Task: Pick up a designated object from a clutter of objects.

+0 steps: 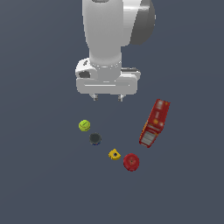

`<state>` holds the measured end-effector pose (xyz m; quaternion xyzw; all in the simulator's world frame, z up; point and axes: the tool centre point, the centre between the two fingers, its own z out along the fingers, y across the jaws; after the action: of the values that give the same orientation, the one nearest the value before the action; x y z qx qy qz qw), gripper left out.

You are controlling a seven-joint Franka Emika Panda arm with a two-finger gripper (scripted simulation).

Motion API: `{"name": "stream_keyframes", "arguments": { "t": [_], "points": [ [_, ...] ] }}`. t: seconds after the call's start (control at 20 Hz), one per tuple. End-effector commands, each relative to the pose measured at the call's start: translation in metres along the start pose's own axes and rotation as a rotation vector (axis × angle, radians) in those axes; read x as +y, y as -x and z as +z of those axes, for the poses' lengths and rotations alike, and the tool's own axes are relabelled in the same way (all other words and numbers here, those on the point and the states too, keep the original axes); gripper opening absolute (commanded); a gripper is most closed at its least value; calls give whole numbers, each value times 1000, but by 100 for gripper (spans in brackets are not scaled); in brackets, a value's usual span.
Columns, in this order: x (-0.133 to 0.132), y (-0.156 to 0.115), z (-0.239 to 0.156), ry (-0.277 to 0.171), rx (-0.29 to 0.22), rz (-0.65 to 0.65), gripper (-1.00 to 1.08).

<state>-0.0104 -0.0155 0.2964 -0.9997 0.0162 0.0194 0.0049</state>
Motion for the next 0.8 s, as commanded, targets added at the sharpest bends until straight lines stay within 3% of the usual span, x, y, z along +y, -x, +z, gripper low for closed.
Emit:
{"name": "stream_keyframes", "arguments": {
  "t": [0.0, 0.4, 0.75],
  "points": [
    [0, 0, 0, 0, 0, 0, 100],
    [-29, 2, -10, 6, 1, -71, 100],
    [-24, 1, -3, 4, 2, -56, 100]
  ]
}}
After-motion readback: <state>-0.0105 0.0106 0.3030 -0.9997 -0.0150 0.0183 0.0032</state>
